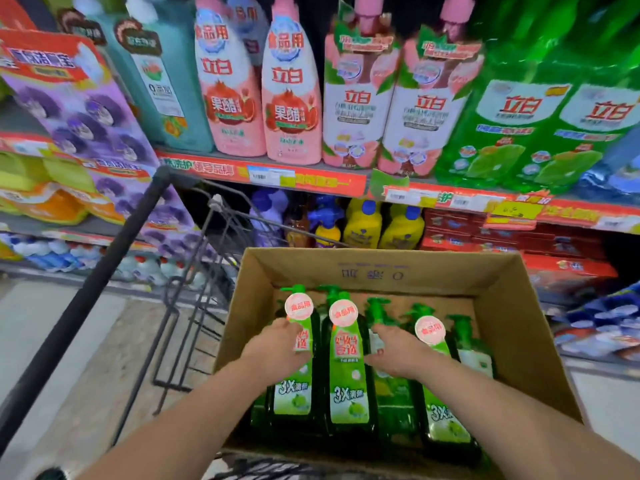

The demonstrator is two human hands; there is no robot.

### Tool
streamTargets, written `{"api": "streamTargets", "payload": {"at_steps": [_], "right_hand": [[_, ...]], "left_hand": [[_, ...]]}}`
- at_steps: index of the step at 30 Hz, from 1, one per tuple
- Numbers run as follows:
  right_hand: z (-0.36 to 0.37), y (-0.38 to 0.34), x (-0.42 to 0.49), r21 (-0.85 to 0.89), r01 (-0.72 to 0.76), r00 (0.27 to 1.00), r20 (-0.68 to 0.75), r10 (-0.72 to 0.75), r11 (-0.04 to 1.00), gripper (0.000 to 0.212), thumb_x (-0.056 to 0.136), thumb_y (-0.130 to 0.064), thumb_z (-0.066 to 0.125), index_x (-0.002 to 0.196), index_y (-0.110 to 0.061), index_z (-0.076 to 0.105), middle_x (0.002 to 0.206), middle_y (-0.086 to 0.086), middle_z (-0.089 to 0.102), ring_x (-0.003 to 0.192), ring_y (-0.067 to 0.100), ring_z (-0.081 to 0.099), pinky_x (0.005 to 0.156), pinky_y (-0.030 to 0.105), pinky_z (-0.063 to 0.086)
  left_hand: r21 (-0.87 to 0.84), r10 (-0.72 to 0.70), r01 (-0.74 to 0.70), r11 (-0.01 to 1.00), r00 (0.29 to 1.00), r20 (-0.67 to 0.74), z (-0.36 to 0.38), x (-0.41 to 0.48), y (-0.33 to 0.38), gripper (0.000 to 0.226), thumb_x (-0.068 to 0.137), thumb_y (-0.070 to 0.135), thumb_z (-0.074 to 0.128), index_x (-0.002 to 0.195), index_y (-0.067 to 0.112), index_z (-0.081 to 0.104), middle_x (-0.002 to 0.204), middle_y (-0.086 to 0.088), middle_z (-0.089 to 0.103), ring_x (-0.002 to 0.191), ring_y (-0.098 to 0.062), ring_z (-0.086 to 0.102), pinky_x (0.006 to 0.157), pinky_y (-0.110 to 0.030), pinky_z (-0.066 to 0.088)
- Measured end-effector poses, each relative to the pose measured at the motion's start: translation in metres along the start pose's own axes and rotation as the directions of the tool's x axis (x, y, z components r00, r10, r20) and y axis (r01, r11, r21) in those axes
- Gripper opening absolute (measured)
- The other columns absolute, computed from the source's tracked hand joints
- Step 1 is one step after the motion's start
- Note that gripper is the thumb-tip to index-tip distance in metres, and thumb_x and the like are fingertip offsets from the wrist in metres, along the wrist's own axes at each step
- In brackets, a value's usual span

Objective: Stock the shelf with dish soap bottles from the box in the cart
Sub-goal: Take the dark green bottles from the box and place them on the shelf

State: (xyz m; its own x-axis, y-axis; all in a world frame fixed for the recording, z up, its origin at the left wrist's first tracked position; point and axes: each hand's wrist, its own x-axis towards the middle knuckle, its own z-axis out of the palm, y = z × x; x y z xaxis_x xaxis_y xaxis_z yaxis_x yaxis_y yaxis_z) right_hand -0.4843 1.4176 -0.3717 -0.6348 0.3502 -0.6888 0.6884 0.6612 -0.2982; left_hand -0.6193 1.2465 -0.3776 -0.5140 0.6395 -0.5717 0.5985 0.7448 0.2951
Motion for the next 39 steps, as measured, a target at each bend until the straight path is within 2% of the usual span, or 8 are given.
{"api": "streamTargets", "payload": {"at_steps": [10,14,18,23,31,35,37,39], "right_hand": [[0.042,0.013,0.063,0.536,-0.184,0.983,0.088,0.162,0.824,0.099,0.083,-0.049,0.066,0.152,-0.01,0.008,0.155,0.01,0.031,0.139,0.028,0.036,0.11,0.035,0.034],[0.049,0.015,0.072,0.58,-0.276,0.961,0.146,0.236,0.767,0.095,0.077,-0.054,0.07,0.148,-0.011,0.024,0.15,0.011,0.039,0.135,0.029,0.041,0.108,0.036,0.037],[0.057,0.012,0.08,0.66,-0.312,0.95,0.197,0.244,0.683,0.113,0.049,-0.066,0.081,0.139,-0.013,0.039,0.139,0.008,0.051,0.125,0.028,0.05,0.102,0.037,0.043],[0.054,0.009,0.083,0.681,-0.37,0.929,0.249,0.274,0.632,0.118,0.054,-0.057,0.084,0.146,-0.01,0.027,0.149,0.012,0.039,0.135,0.03,0.04,0.106,0.041,0.039],[0.066,0.008,0.079,0.832,-0.286,0.951,0.185,0.249,0.475,0.114,0.056,-0.04,0.089,0.146,-0.009,0.026,0.147,0.013,0.042,0.132,0.031,0.043,0.108,0.044,0.039],[0.066,0.006,0.068,0.851,-0.196,0.968,0.087,0.237,0.487,0.104,0.058,-0.037,0.089,0.14,-0.009,0.03,0.139,0.008,0.048,0.124,0.026,0.048,0.103,0.04,0.041],[0.059,0.007,0.062,0.857,-0.135,0.978,0.036,0.203,0.498,0.091,0.063,-0.028,0.088,0.135,-0.009,0.036,0.127,0.004,0.054,0.114,0.021,0.052,0.093,0.031,0.042],[0.047,0.008,0.053,0.87,-0.09,0.984,0.003,0.177,0.484,0.087,0.064,-0.025,0.088,0.134,-0.009,0.039,0.123,0.002,0.055,0.115,0.022,0.054,0.093,0.03,0.042]], "left_hand": [[-0.451,-0.084,0.169,0.876,0.976,0.203,0.05,0.019,0.023,0.066,0.09,0.033,0.059,0.146,0.017,0.028,0.141,-0.006,0.044,0.111,-0.018,0.054,0.087,-0.025,0.045],[-0.45,-0.133,0.203,0.87,0.974,0.184,0.057,0.025,0.025,0.074,0.088,0.033,0.061,0.149,0.019,0.021,0.137,-0.003,0.048,0.109,-0.023,0.059,0.085,-0.027,0.048],[-0.448,-0.147,0.223,0.866,0.969,0.199,0.058,0.027,0.025,0.078,0.087,0.031,0.064,0.15,0.018,0.019,0.132,-0.004,0.049,0.107,-0.022,0.057,0.082,-0.026,0.047],[-0.408,-0.127,0.193,0.892,0.975,0.184,0.058,0.028,0.021,0.08,0.085,0.033,0.066,0.149,0.023,0.021,0.129,-0.002,0.048,0.096,-0.014,0.05,0.074,-0.021,0.042],[-0.476,-0.136,0.211,0.854,0.973,0.187,0.057,0.027,0.016,0.079,0.082,0.034,0.069,0.147,0.021,0.027,0.111,0.003,0.046,0.09,-0.013,0.048,0.073,-0.023,0.042],[-0.517,-0.138,0.209,0.83,0.975,0.172,0.055,0.026,0.017,0.075,0.081,0.036,0.07,0.143,0.017,0.032,0.107,0.003,0.048,0.093,-0.013,0.05,0.075,-0.025,0.04],[-0.569,-0.095,0.192,0.799,0.976,0.196,0.051,0.024,0.021,0.07,0.075,0.041,0.074,0.133,0.016,0.043,0.113,0.001,0.056,0.093,-0.011,0.055,0.082,-0.028,0.047],[-0.61,-0.068,0.184,0.771,0.976,0.208,0.052,0.024,0.023,0.092,0.058,0.057,0.078,0.134,0.019,0.042,0.127,0.001,0.057,0.109,-0.015,0.056,0.096,-0.035,0.048]]}}
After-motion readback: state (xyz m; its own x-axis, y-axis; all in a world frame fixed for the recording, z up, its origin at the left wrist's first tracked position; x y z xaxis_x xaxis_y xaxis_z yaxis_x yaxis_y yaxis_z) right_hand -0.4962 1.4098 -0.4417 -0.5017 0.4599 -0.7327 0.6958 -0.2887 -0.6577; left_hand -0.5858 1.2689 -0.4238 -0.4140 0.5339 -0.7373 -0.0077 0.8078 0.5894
